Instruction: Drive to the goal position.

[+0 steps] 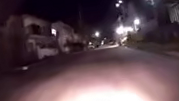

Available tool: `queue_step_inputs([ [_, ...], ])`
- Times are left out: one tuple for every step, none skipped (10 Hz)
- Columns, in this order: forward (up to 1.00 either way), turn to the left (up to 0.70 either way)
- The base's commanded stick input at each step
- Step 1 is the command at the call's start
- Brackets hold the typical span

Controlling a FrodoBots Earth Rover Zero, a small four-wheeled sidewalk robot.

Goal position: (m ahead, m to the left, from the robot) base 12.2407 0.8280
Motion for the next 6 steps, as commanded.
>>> queue_step_inputs([
  [0.7,-0.35],
  [0.7,-0.35],
  [0.7,-0.35],
  [0.7,-0.31],
  [0.7,-0.27],
  [0.7,-0.22],
])
